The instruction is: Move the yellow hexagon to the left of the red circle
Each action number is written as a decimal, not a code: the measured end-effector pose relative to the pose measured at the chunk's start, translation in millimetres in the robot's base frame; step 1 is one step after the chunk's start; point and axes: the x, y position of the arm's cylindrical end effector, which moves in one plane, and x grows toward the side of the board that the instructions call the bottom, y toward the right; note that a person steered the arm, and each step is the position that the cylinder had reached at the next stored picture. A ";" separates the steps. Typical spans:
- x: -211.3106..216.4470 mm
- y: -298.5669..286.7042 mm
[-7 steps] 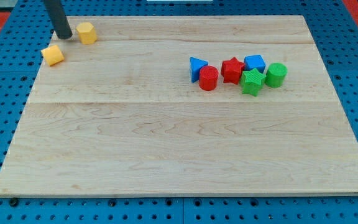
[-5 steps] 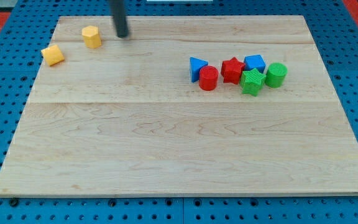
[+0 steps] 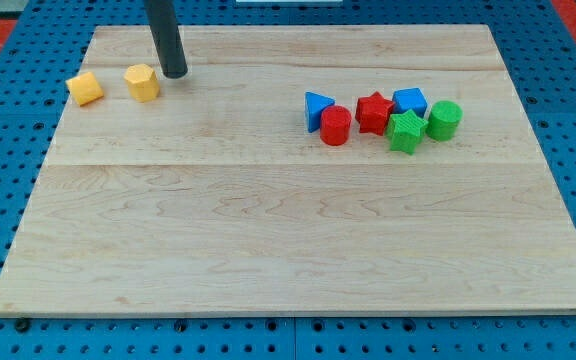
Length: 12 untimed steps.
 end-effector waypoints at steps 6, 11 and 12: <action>61.1 -57.7; 132.4 174.1; 172.5 111.5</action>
